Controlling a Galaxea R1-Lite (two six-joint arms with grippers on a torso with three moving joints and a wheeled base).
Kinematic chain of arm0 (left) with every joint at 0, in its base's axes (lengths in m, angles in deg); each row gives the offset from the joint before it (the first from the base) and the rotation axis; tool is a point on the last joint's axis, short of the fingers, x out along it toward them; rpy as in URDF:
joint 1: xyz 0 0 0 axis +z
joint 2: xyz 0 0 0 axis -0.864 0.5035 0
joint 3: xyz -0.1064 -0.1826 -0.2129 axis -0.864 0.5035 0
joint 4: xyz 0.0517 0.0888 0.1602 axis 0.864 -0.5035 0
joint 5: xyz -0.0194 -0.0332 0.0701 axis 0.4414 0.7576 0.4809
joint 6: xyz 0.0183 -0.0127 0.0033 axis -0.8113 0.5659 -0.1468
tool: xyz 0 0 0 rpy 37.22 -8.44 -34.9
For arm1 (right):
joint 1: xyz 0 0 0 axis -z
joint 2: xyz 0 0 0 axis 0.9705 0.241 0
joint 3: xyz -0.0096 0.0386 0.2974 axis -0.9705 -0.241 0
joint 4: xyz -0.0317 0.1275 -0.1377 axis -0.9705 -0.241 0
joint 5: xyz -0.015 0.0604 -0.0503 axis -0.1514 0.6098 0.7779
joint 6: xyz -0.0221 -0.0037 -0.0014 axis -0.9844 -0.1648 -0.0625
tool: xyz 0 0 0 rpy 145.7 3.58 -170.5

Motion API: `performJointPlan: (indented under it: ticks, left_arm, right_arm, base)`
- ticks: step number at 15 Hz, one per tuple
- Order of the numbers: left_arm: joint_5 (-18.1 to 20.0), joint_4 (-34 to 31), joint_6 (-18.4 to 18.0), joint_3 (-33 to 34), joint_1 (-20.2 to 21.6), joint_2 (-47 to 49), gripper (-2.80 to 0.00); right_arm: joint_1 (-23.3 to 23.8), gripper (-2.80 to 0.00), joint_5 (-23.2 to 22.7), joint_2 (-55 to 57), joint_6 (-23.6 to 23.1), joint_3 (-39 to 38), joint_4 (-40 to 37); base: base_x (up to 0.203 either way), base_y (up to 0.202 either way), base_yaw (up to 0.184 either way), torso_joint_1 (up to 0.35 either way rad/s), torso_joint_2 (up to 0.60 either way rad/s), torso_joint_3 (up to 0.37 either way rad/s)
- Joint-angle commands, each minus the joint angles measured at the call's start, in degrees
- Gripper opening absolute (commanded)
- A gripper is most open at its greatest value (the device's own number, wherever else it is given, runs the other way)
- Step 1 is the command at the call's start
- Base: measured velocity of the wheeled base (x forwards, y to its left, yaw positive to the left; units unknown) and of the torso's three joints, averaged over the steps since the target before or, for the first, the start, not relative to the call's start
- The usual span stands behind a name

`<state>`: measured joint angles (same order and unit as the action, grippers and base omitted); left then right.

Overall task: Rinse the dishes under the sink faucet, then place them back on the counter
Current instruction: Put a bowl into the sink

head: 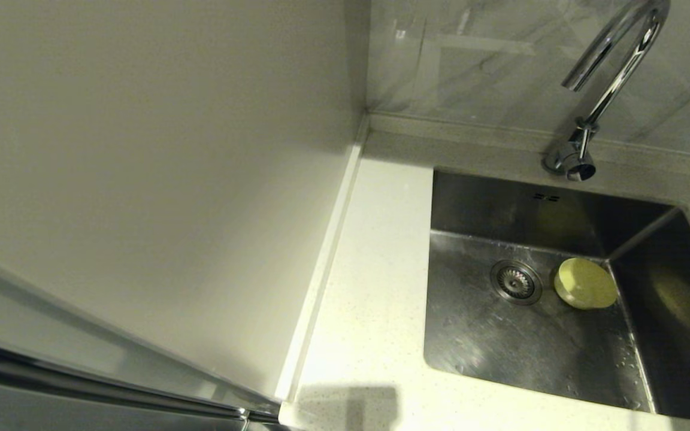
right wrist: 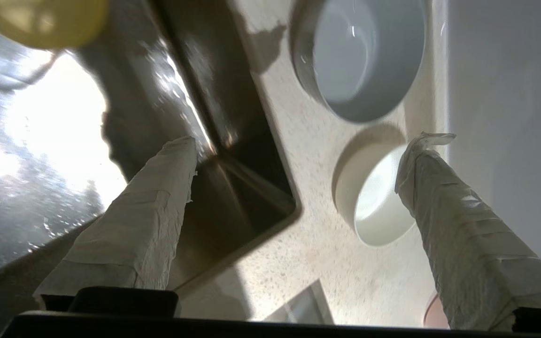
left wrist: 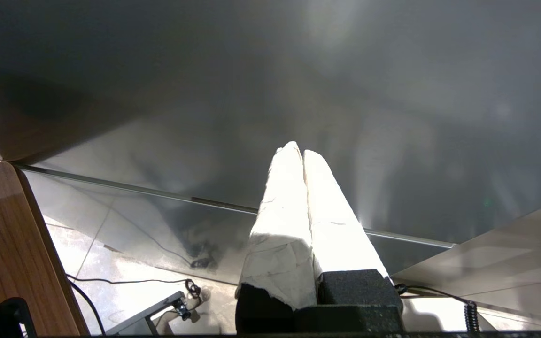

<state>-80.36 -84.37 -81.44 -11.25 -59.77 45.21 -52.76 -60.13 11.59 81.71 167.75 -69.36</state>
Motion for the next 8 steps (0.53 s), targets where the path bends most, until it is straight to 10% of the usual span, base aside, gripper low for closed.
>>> performJointPlan:
  ticks: [1,8]
  left_arm:
    - [0.0,0.0,0.0,0.2,0.0,0.0,-2.80]
    - [0.0,0.0,0.0,0.2,0.0,0.0,-2.80]
  right_arm:
    - [5.1,0.00,-4.5,3.8,0.0,-2.1,-0.2]
    - [12.6,0.00,-12.5,14.5,-3.2,-2.0,9.3]
  base:
    - [0.000,0.000,0.000,0.000,0.00,0.000]
    - [0.000,0.000,0.000,0.000,0.00,0.000]
